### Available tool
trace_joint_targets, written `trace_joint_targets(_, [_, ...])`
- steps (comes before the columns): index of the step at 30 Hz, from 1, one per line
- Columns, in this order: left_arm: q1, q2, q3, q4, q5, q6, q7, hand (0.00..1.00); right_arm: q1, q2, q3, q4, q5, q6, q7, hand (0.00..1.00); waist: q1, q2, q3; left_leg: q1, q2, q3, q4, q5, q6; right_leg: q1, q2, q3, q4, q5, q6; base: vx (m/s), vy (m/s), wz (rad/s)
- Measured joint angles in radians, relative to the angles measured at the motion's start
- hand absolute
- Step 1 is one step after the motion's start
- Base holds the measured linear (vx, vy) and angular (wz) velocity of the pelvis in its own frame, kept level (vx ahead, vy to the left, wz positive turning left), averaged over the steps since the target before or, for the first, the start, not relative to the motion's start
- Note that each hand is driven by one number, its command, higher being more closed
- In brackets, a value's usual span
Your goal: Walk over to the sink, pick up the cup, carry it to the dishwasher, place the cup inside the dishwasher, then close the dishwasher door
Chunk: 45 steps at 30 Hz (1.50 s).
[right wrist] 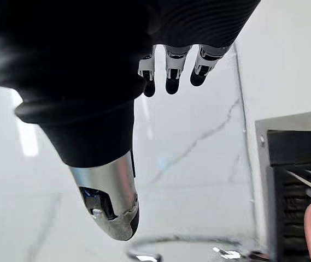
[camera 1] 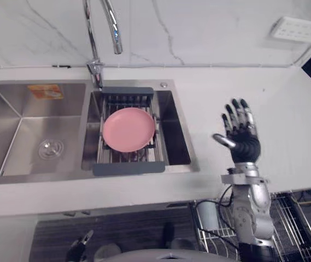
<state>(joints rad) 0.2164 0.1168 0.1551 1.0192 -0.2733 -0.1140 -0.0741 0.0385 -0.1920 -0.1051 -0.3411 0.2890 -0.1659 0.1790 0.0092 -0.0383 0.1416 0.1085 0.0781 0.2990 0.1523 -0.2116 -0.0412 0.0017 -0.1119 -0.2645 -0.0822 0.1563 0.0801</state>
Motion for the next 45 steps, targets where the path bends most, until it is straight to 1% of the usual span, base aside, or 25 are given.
trace_joint_targets(1, [-0.003,0.000,0.000,0.004,0.001,0.006,0.000,0.00,-0.015,-0.023,0.015,0.000,-0.078,0.001,-0.020,0.00,-0.001,0.002,-0.001,0.014,0.001,0.000,0.001,0.001,-0.002,0.015,0.000,-0.004,0.000,0.000,0.000,0.04,-0.017,0.01])
trace_joint_targets(2, [-0.003,0.000,0.000,0.006,0.003,0.008,0.000,0.00,-0.018,-0.029,0.017,-0.001,-0.129,0.000,-0.033,0.00,0.000,0.002,-0.002,0.023,0.001,-0.001,0.001,0.001,-0.002,0.025,0.000,-0.007,0.000,0.000,0.000,0.01,0.003,0.08])
trace_joint_targets(3, [-0.004,0.003,0.000,0.017,0.005,0.016,0.001,0.00,-0.020,-0.053,0.027,-0.003,-0.241,-0.001,-0.070,0.00,-0.001,0.000,-0.009,0.041,-0.001,-0.004,-0.001,0.001,-0.002,0.046,-0.001,-0.023,0.000,0.000,0.000,-0.01,0.009,0.07])
trace_joint_targets(5, [-0.004,0.006,0.002,0.021,0.013,0.023,0.004,0.00,-0.023,-0.067,0.037,-0.009,-0.339,-0.001,-0.092,0.00,0.000,-0.004,-0.015,0.047,-0.004,-0.006,-0.002,0.001,-0.002,0.052,-0.004,-0.024,0.000,0.001,0.000,-0.03,0.019,0.05])
trace_joint_targets(6, [-0.005,0.011,0.002,0.024,0.022,0.031,0.006,0.00,-0.031,-0.085,0.059,-0.018,-0.428,-0.001,-0.103,0.00,0.000,-0.009,-0.019,0.047,-0.007,-0.010,-0.006,0.001,-0.002,0.053,-0.006,-0.024,0.000,0.004,-0.001,-0.07,0.024,0.04])
trace_joint_targets(8, [-0.007,0.017,0.011,0.029,0.024,0.043,0.007,0.00,-0.062,-0.121,0.115,-0.044,-0.578,-0.002,-0.100,0.00,0.000,-0.019,-0.025,0.045,-0.013,-0.024,-0.021,0.004,0.003,0.054,-0.008,-0.026,-0.001,0.006,0.000,-0.11,0.013,0.10])
trace_joint_targets(10, [-0.007,0.018,0.034,0.044,0.043,0.050,0.007,0.00,-0.090,-0.140,0.149,-0.044,-0.668,0.003,-0.089,0.00,0.010,-0.027,-0.030,0.045,-0.013,-0.027,-0.022,0.006,0.005,0.056,-0.009,-0.027,-0.001,0.006,0.000,-0.12,-0.021,0.07])
trace_joint_targets(11, [-0.007,0.018,0.042,0.052,0.044,0.052,0.007,0.00,-0.097,-0.142,0.156,-0.044,-0.689,0.008,-0.084,0.00,0.015,-0.030,-0.033,0.044,-0.013,-0.028,-0.023,0.009,0.005,0.055,-0.009,-0.028,-0.001,0.005,-0.001,-0.11,-0.034,0.06])
trace_joint_targets(12, [-0.003,0.020,0.048,0.062,0.053,0.058,0.006,0.00,-0.111,-0.144,0.167,-0.044,-0.716,0.023,-0.063,0.00,0.020,-0.033,-0.034,0.042,-0.013,-0.032,-0.030,0.012,0.005,0.054,-0.008,-0.031,-0.003,0.003,-0.002,-0.09,-0.037,0.14])
trace_joint_targets(14, [-0.002,0.020,0.069,0.068,0.063,0.073,0.004,0.00,-0.128,-0.164,0.192,-0.043,-0.730,0.046,-0.030,0.00,0.019,-0.042,-0.040,0.030,-0.012,-0.053,-0.034,0.014,0.004,0.051,-0.008,-0.051,-0.007,0.000,-0.006,-0.12,-0.049,0.24])
trace_joint_targets(15, [-0.001,0.019,0.075,0.070,0.063,0.074,0.004,0.00,-0.132,-0.174,0.203,-0.042,-0.732,0.054,-0.020,0.00,0.021,-0.042,-0.040,0.027,-0.011,-0.055,-0.036,0.015,0.003,0.051,-0.008,-0.052,-0.007,0.000,-0.006,-0.12,-0.047,0.14])
trace_joint_targets(17, [0.006,0.019,0.089,0.072,0.082,0.077,0.003,0.00,-0.150,-0.196,0.247,-0.035,-0.773,0.083,0.007,0.00,0.023,-0.042,-0.041,0.027,-0.007,-0.056,-0.041,0.022,-0.001,0.049,-0.005,-0.054,-0.007,-0.007,-0.019,-0.12,-0.046,0.01])
trace_joint_targets(20, [0.011,0.019,0.110,0.071,0.093,0.078,-0.002,0.00,-0.178,-0.209,0.280,-0.011,-0.804,0.106,0.035,0.00,0.024,-0.049,-0.048,0.021,-0.008,-0.057,-0.067,0.046,-0.006,0.032,-0.003,-0.057,-0.007,-0.002,-0.027,-0.08,-0.032,0.02])
trace_joint_targets(24, [0.002,0.020,0.119,0.068,0.103,0.082,-0.016,0.00,-0.217,-0.210,0.310,0.081,-0.813,0.122,0.053,0.00,0.024,-0.054,-0.053,0.013,-0.005,-0.075,-0.070,0.056,-0.009,0.032,-0.002,-0.077,-0.007,0.000,-0.030,-0.03,-0.015,0.11])
trace_joint_targets(25, [0.002,0.021,0.119,0.066,0.103,0.083,-0.022,0.00,-0.228,-0.213,0.325,0.108,-0.835,0.124,0.064,0.00,0.026,-0.054,-0.053,0.012,-0.004,-0.076,-0.071,0.058,-0.011,0.032,-0.001,-0.079,-0.007,0.003,-0.025,0.00,0.006,0.06])
trace_joint_targets(28, [0.002,0.023,0.120,0.049,0.122,0.091,-0.024,0.00,-0.254,-0.214,0.358,0.185,-0.847,0.124,0.084,0.00,0.037,-0.054,-0.056,0.014,-0.004,-0.081,-0.088,0.071,-0.013,0.030,0.001,-0.085,-0.007,0.005,-0.023,0.00,0.005,0.06])
trace_joint_targets(31, [-0.001,0.026,0.123,0.046,0.123,0.096,-0.025,0.00,-0.288,-0.216,0.373,0.260,-0.846,0.123,0.103,0.00,0.041,-0.054,-0.057,0.015,-0.005,-0.092,-0.103,0.081,-0.015,0.029,0.001,-0.103,-0.007,0.005,-0.023,0.02,0.005,0.11])
trace_joint_targets(35, [-0.002,0.030,0.128,0.033,0.124,0.107,-0.028,0.00,-0.325,-0.229,0.376,0.343,-0.846,0.119,0.102,0.00,0.048,-0.054,-0.056,0.014,-0.006,-0.106,-0.103,0.084,-0.014,0.029,-0.001,-0.115,-0.007,0.005,-0.022,0.02,0.010,0.10])
trace_joint_targets(37, [-0.002,0.032,0.140,0.021,0.133,0.113,-0.031,0.00,-0.343,-0.233,0.376,0.390,-0.847,0.104,0.101,0.00,0.050,-0.054,-0.056,0.011,-0.009,-0.112,-0.104,0.087,-0.012,0.029,-0.004,-0.124,-0.007,0.005,-0.022,-0.01,0.015,0.09])
trace_joint_targets(39, [-0.003,0.032,0.158,0.018,0.141,0.114,-0.040,0.00,-0.351,-0.233,0.377,0.414,-0.847,0.099,0.101,0.00,0.051,-0.054,-0.056,0.002,-0.011,-0.118,-0.105,0.090,-0.011,0.029,-0.007,-0.128,-0.007,0.005,-0.022,-0.05,0.020,0.10])
trace_joint_targets(42, [-0.003,0.038,0.158,0.012,0.149,0.114,-0.042,0.00,-0.374,-0.233,0.378,0.474,-0.868,0.081,0.099,0.00,0.052,-0.054,-0.057,0.000,-0.016,-0.133,-0.124,0.106,-0.011,0.028,-0.011,-0.137,-0.007,0.005,-0.022,-0.04,0.011,0.15])
trace_joint_targets(45, [-0.002,0.040,0.158,0.012,0.149,0.118,-0.042,0.00,-0.390,-0.233,0.379,0.510,-0.868,0.077,0.093,0.00,0.061,-0.055,-0.056,0.000,-0.016,-0.137,-0.139,0.119,-0.012,0.026,-0.011,-0.151,-0.007,0.005,-0.022,-0.03,-0.004,0.10])
